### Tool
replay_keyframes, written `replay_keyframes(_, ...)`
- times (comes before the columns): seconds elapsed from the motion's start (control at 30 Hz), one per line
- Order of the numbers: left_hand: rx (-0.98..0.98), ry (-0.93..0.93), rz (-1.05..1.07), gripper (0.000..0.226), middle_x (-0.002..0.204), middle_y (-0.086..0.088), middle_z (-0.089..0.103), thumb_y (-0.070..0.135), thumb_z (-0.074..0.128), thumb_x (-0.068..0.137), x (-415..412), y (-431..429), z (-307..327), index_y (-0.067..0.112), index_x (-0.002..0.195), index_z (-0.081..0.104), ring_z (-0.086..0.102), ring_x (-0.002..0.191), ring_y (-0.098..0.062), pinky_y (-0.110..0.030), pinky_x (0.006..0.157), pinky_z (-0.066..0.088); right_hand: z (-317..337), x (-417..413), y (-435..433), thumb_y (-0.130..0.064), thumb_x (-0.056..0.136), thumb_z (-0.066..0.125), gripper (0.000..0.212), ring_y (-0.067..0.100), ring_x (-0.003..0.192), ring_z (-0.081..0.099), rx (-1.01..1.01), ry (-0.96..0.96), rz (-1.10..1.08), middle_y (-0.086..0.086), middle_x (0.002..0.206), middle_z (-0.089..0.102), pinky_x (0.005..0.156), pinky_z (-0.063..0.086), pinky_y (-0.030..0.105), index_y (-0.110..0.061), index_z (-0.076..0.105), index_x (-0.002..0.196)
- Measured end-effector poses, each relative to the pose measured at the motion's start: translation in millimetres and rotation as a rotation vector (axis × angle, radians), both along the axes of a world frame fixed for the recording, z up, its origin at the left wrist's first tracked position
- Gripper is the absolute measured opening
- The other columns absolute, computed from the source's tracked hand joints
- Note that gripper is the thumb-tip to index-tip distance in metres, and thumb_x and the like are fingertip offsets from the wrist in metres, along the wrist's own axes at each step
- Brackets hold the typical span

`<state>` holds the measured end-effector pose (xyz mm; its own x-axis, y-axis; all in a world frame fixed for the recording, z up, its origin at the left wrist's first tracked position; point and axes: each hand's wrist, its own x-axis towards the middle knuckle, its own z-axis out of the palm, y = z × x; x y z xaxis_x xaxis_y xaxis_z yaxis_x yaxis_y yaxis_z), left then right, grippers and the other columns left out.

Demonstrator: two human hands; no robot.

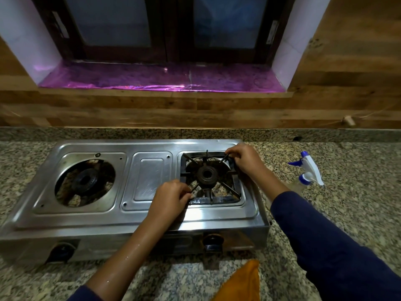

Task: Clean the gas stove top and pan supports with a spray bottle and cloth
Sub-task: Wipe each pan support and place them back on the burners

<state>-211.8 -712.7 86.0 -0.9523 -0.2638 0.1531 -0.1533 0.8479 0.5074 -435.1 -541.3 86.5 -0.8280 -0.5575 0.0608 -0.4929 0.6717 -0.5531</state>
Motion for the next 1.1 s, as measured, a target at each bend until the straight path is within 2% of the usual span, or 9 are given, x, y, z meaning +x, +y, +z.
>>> replay_keyframes(0.17,-0.011,0.011,-0.006,0.025,0.097,-0.003,0.07,0.026,0.07,0.088,11,3,-2,0.018,0.111,0.074,0.065,0.087,-0.022,-0.031,0.075,0.05,-1,17,7,-0.015,0.092,0.06,0.041,0.029,0.122,0.047,0.166,0.084,0.001,0.01,0.13,0.053,0.102,0.044,0.042,-0.015,0.059,0.133)
replay_keyframes(0.27,-0.074,0.051,-0.009,0.032,0.097,-0.002,0.07,0.027,0.07,0.086,27,8,-4,0.019,0.117,0.07,0.063,0.089,-0.026,-0.035,0.073,0.049,14,61,20,-0.018,0.093,0.062,0.045,0.016,0.123,0.046,-0.114,0.05,-0.048,-0.003,0.132,0.051,0.105,0.04,0.033,-0.018,0.055,0.137)
replay_keyframes(0.37,-0.115,0.121,-0.049,0.03,0.1,0.003,0.069,0.031,0.067,0.087,43,17,-4,0.02,0.114,0.07,0.06,0.091,-0.022,-0.033,0.074,0.045,25,124,47,-0.018,0.094,0.062,0.032,0.003,0.101,0.054,-0.358,-0.017,-0.198,-0.011,0.117,0.057,0.088,0.047,0.02,-0.022,0.062,0.126)
replay_keyframes(0.5,-0.04,0.187,-0.252,0.023,0.106,0.005,0.068,0.029,0.064,0.091,63,43,-5,0.02,0.112,0.069,0.059,0.1,-0.016,-0.034,0.08,0.048,-3,214,93,-0.016,0.092,0.064,0.004,0.009,0.069,0.058,-0.492,-0.13,-0.49,-0.002,0.077,0.063,0.059,0.047,0.02,-0.019,0.063,0.09)
replay_keyframes(0.67,0.007,0.058,-0.599,0.019,0.101,0.005,0.069,0.029,0.06,0.091,97,77,-36,0.024,0.107,0.07,0.063,0.09,-0.016,-0.032,0.072,0.05,-72,294,119,-0.04,0.082,0.071,0.025,0.02,0.067,0.059,-0.091,-0.42,-0.651,-0.003,0.066,0.059,0.055,0.039,0.029,-0.021,0.056,0.072)
replay_keyframes(0.77,-0.017,-0.098,-0.71,0.019,0.093,0.005,0.07,0.032,0.057,0.088,114,79,-63,0.025,0.099,0.07,0.064,0.084,-0.017,-0.029,0.068,0.051,-97,307,108,-0.059,0.076,0.064,0.046,0.025,0.084,0.063,0.119,-0.477,-0.664,0.002,0.089,0.066,0.063,0.039,0.031,-0.021,0.055,0.101)
replay_keyframes(0.87,-0.122,-0.274,-0.71,0.023,0.092,0.002,0.071,0.033,0.051,0.085,125,67,-89,0.024,0.096,0.07,0.066,0.085,-0.022,-0.032,0.068,0.053,-108,309,93,-0.052,0.078,0.066,0.068,0.033,0.097,0.062,0.142,-0.399,-0.718,0.009,0.11,0.063,0.072,0.045,0.035,-0.013,0.043,0.13)
replay_keyframes(1.0,-0.147,-0.369,-0.763,0.027,0.1,-0.001,0.068,0.029,0.049,0.084,139,44,-101,0.02,0.103,0.066,0.062,0.095,-0.024,-0.037,0.076,0.05,-96,318,79,-0.029,0.083,0.071,0.035,0.027,0.074,0.057,-0.017,-0.419,-0.726,0.004,0.086,0.059,0.057,0.035,0.031,-0.013,0.045,0.101)
replay_keyframes(1.1,-0.06,-0.331,-0.753,0.034,0.115,-0.001,0.069,0.027,0.053,0.088,151,20,-93,0.021,0.12,0.064,0.062,0.105,-0.021,-0.037,0.087,0.051,-80,335,55,-0.026,0.082,0.07,0.026,0.024,0.075,0.059,-0.228,-0.609,-0.773,0.004,0.081,0.059,0.059,0.043,0.03,-0.016,0.05,0.093)
